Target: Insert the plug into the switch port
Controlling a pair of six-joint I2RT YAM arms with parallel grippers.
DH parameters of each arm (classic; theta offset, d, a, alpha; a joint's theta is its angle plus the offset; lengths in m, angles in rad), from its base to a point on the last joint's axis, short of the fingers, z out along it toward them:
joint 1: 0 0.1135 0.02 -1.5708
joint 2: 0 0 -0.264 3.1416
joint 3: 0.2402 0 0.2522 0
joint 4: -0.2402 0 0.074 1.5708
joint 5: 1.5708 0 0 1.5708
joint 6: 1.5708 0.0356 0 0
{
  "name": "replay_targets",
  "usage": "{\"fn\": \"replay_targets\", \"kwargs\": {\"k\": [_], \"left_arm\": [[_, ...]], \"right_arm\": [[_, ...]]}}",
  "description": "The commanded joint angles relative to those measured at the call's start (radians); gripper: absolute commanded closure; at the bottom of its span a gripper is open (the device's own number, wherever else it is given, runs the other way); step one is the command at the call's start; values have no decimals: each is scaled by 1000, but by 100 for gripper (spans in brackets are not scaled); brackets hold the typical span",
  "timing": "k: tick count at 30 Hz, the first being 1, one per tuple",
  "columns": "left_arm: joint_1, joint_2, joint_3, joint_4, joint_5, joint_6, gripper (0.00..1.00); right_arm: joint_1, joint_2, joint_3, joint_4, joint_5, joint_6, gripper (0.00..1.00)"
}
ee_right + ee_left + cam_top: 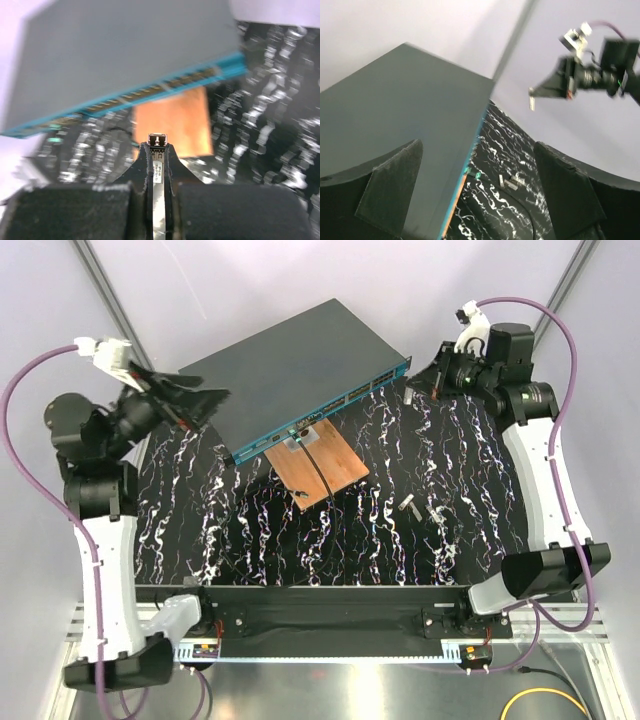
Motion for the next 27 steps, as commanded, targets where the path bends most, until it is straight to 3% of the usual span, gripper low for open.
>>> {"fn": "replay_targets", "kwargs": {"k": [1,7,8,13,17,22,27], "left_arm": [[-173,33,117,-111,-153,301,1],[-601,160,230,-257,-386,627,1],[-650,182,236,-265,-476,667,1],[-914,226,226,-186,-759,845,1],[-979,289,268,-155,-848,824,3],[-1023,337,309,-147,-822,758,8],[-1028,357,309,-116,-821,704,19]], "right_arm": [[16,-52,17,182,-139,190,100],[160,-185,-122,395,-74,196,100],[190,-214,-159,414,-51,189,100],[331,-276,-238,500,152,199,100],[375,-284,-264,544,193,217,100],[415,-285,-290,606,190,242,100],[424,-290,-299,613,189,254,100]]}}
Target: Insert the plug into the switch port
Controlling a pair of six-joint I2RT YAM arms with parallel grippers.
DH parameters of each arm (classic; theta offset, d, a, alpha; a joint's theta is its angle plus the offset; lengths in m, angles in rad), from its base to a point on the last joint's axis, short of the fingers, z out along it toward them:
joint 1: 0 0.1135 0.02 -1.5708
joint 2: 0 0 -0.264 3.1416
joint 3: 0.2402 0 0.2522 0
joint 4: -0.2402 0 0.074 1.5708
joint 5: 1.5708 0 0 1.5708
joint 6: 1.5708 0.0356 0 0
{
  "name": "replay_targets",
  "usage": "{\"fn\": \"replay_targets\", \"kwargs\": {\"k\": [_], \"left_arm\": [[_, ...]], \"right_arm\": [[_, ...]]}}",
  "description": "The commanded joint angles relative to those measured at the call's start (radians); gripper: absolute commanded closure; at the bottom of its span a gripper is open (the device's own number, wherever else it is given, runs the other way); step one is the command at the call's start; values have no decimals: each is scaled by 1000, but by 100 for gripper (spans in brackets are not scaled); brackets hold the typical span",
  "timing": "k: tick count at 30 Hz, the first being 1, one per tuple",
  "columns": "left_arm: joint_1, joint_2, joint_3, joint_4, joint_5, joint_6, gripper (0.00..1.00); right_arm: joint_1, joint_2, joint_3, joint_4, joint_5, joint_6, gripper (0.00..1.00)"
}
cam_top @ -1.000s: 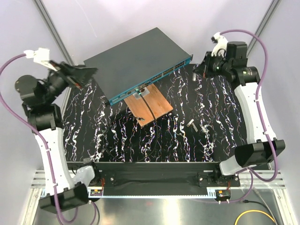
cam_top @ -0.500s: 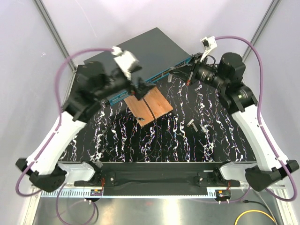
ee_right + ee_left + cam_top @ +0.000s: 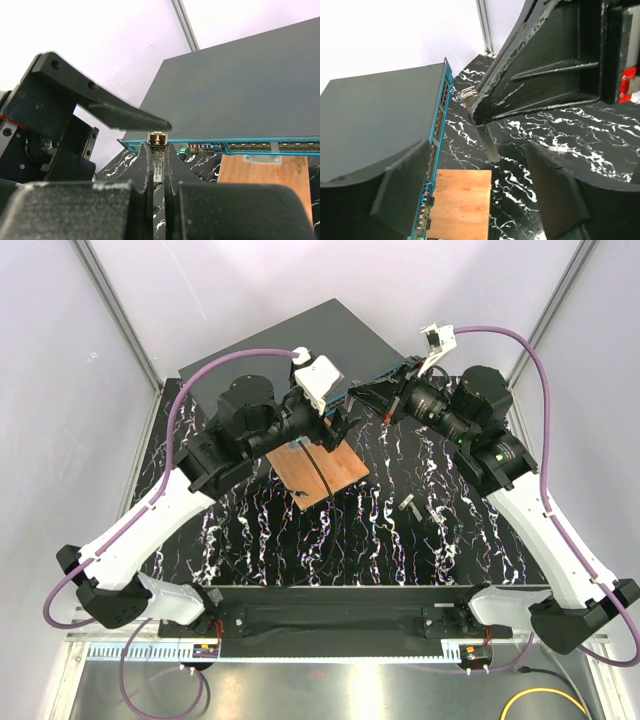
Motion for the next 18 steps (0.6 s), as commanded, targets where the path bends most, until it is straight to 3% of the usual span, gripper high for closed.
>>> {"fn": "replay_targets", "kwargs": {"k": [1,4,8,11,12,13,14,16,17,18], "left_arm": [[-5,3,37,89,-27,-37,25],[-7,8,34,93,-30,-49,37],[-7,8,26,91,-47,-49,65],[-8,5,22,88,-40,-42,74],[-7,3,17,85,-42,-37,83],[-7,-3,14,83,-48,-24,87],[-8,-7,8,83,-53,-17,90],[-8,-23,-15,79,-59,13,100],[-7,-41,-26,77,-59,29,100],[-7,-53,-37,76,-57,64,100]], "right_arm": [[10,-16,-4,79,28,23,100],[8,-22,-15,83,23,33,100],[10,-31,-21,80,8,40,100],[8,-34,-21,65,-27,56,100],[8,-34,-21,59,-35,63,99],[8,-36,-19,51,-43,60,95],[8,-34,-16,21,-41,54,80],[8,-31,13,-33,-32,17,70],[8,-28,31,-112,-21,-1,50],[7,-25,72,-157,-20,-51,42]]}}
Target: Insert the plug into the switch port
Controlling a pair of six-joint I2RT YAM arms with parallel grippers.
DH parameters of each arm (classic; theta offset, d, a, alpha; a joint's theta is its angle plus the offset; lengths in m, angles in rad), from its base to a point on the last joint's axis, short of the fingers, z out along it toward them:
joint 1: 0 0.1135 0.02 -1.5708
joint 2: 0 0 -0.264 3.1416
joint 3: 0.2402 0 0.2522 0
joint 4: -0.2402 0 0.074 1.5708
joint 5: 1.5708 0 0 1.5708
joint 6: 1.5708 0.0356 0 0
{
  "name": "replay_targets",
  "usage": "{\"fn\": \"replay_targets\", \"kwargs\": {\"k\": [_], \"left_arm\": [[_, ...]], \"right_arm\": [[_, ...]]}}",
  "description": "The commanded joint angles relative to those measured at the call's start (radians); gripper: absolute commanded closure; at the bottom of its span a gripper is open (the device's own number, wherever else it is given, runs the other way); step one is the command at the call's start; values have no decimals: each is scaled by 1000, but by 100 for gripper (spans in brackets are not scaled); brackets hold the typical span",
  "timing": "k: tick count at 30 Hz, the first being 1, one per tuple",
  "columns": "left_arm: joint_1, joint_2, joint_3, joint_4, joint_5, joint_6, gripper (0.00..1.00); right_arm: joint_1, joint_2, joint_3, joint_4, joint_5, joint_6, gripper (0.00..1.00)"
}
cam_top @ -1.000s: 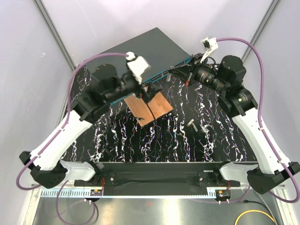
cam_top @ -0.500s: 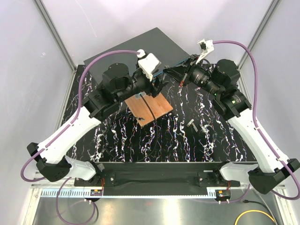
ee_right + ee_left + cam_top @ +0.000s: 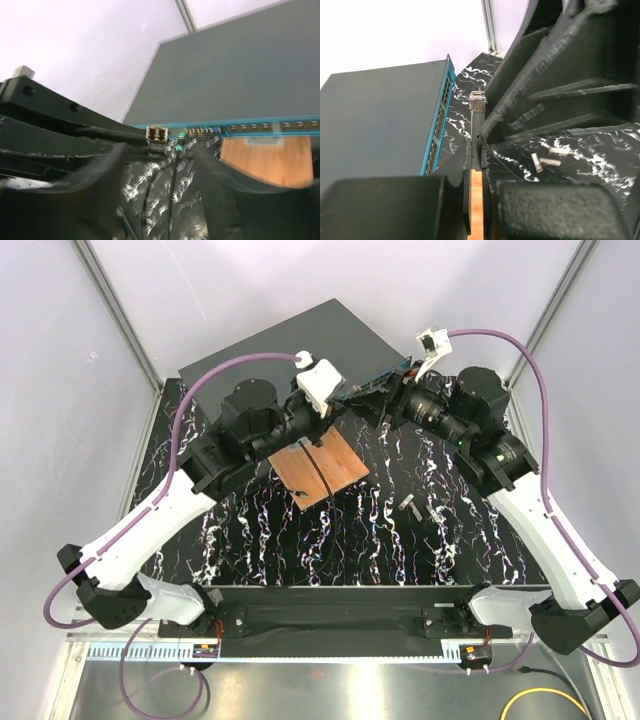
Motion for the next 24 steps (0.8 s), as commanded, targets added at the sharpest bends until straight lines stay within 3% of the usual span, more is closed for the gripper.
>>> {"fn": "replay_targets", "kwargs": {"k": [1,2,3,4,5,13,14,18,24], "left_arm": [[0,-72,-52,55,-23,100,100],[2,-104,-69,58,-17,120,100],[2,-118,-89,61,-7,169,100],[2,-136,-108,62,5,196,100],[2,-167,-141,68,8,222,100],[0,-290,-278,53,85,632,100],[2,-300,-293,52,94,673,100],[-21,-328,-359,15,106,905,100],[-105,-334,-428,30,1,1028,100]], "right_arm": [[5,-9,110,-172,-12,-105,32],[6,-1,136,-271,-12,-130,24],[6,10,165,-328,-21,-183,7],[6,37,231,-383,-27,-208,0],[3,49,257,-481,-48,-233,0],[3,36,243,-643,-183,-422,0],[3,60,274,-740,-205,-457,0],[-2,114,368,-838,-163,-576,0],[0,145,420,-897,-130,-560,0]]}}
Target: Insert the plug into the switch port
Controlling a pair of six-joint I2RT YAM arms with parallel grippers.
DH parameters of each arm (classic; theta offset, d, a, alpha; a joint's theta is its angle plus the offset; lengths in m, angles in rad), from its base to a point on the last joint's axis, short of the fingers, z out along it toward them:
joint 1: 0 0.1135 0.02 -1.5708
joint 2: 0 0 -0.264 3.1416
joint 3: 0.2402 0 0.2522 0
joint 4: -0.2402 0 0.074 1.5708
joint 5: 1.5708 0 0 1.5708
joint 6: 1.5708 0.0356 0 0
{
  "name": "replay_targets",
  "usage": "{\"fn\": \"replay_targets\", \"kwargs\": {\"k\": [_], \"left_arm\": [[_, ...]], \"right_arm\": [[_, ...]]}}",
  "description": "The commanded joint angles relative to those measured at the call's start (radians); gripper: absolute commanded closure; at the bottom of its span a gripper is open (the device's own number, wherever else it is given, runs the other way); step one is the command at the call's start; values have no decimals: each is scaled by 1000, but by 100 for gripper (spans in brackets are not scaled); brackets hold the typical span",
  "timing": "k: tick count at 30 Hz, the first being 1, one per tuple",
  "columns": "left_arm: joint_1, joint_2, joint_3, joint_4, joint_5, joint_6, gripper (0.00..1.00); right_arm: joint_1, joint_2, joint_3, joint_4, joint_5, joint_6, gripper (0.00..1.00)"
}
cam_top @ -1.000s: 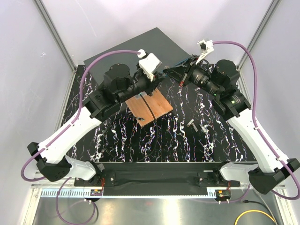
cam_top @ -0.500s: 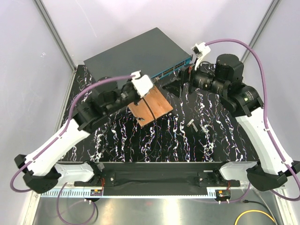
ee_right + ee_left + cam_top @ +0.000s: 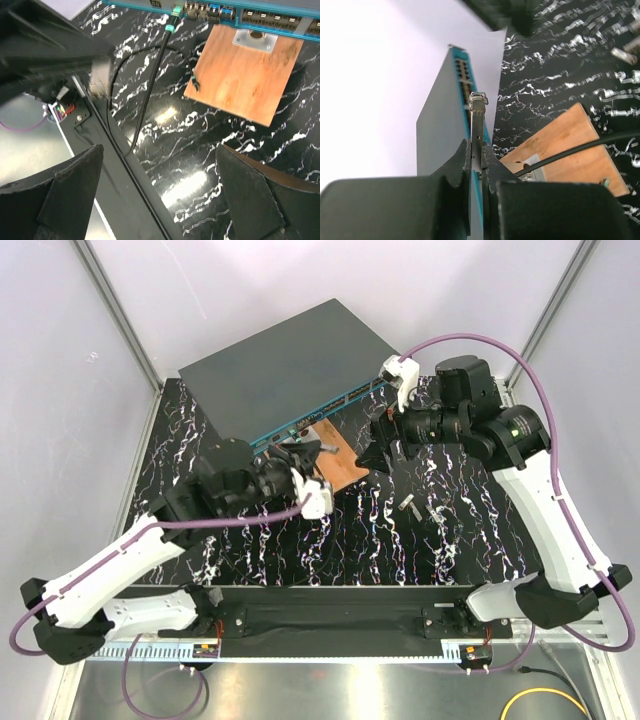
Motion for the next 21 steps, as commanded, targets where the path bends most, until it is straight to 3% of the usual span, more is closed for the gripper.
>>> {"fn": "replay_targets", "kwargs": {"k": [1,5,7,11,21], "left_arm": [[-47,-10,-47,56,-71,173,100],[-92,-4,-87,119,-136,239,100],[-127,10,-98,145,-180,289,100],[-181,30,-134,218,-254,349,100],[-227,60,-113,246,-292,359,100]], "right_arm": [[-1,9,80,-70,5,-45,0],[2,-5,73,-100,-103,-149,1],[10,-3,58,-98,-92,-166,16],[27,-3,33,-84,-61,-204,29],[137,-5,-2,-26,72,-200,32]]}}
